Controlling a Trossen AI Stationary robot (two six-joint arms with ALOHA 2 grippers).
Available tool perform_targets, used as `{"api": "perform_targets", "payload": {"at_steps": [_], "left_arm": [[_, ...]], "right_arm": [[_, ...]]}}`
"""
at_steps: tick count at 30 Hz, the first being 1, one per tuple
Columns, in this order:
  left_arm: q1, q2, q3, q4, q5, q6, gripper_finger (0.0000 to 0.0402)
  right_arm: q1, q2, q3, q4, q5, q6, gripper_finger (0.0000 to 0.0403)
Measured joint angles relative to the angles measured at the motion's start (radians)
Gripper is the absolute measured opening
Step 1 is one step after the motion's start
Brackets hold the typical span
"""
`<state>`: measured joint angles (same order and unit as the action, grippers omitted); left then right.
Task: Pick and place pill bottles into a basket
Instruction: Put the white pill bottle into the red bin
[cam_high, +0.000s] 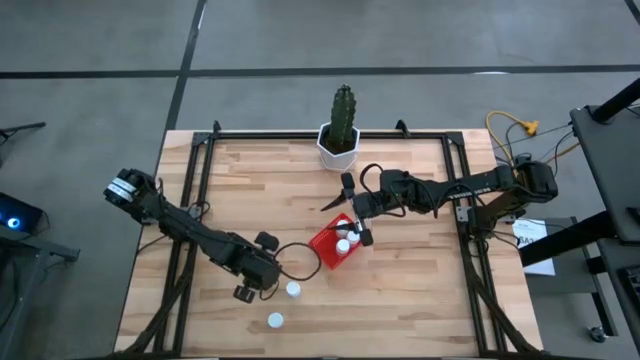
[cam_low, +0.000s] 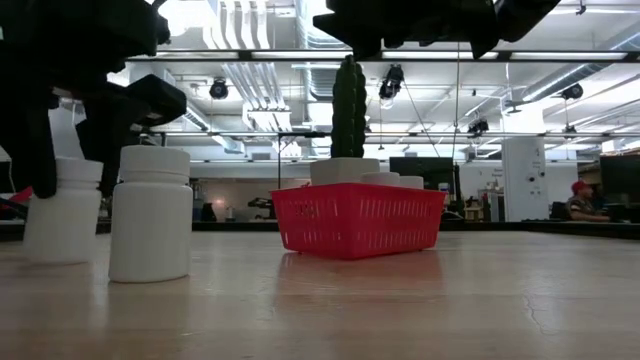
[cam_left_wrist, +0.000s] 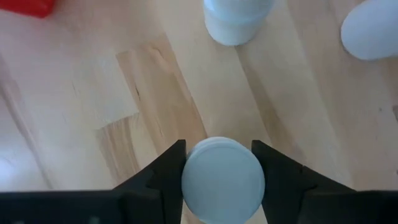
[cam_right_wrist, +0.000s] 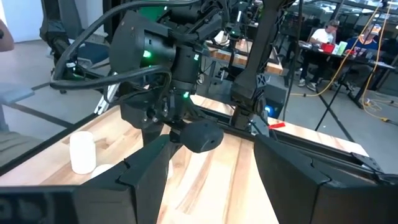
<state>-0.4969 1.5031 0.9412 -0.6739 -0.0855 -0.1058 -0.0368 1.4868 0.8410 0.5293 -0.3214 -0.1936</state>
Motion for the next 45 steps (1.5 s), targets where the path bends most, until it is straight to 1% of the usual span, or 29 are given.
{"api": "perform_targets", "payload": {"at_steps": [7,11,15,20,24,29,31,36,40,45], "left_arm": [[0.013,0.000,0.098,-0.077,0.000,0.071,0.0141],[0.040,0.000,0.140,-0.095,-0.001,0.133,0.0141],[0.083,0.000,0.175,-0.120,-0.008,0.169,0.0141],[0.140,0.000,0.191,-0.123,-0.018,0.238,0.0141],[0.173,0.000,0.219,-0.122,-0.019,0.276,0.0141],[0.189,0.000,0.272,-0.124,-0.018,0.326,0.0141],[0.190,-0.001,0.294,-0.121,-0.020,0.346,0.0141],[0.206,0.002,0.334,-0.121,-0.023,0.384,0.0141],[0.235,0.002,0.340,-0.121,-0.025,0.405,0.0141],[0.279,0.003,0.340,-0.113,-0.025,0.430,0.0141]], "right_arm": [[0.000,-0.009,0.006,0.001,0.003,0.019,0.0224],[0.000,-0.032,0.006,-0.001,0.007,0.022,0.0224],[0.000,-0.073,0.000,0.001,0.008,0.030,0.0224],[0.000,-0.156,-0.050,0.009,0.008,0.037,0.0224],[-0.001,-0.253,-0.121,0.036,0.014,0.041,0.0224],[-0.001,-0.373,-0.264,0.198,0.017,0.050,0.0224],[-0.003,-0.419,-0.321,0.254,0.039,0.051,0.0224],[-0.003,-0.508,-0.442,0.317,0.044,0.052,0.0224],[-0.003,-0.553,-0.533,0.379,0.067,0.079,0.0224],[-0.002,-0.566,-0.651,0.596,0.074,0.082,0.0224]]}}
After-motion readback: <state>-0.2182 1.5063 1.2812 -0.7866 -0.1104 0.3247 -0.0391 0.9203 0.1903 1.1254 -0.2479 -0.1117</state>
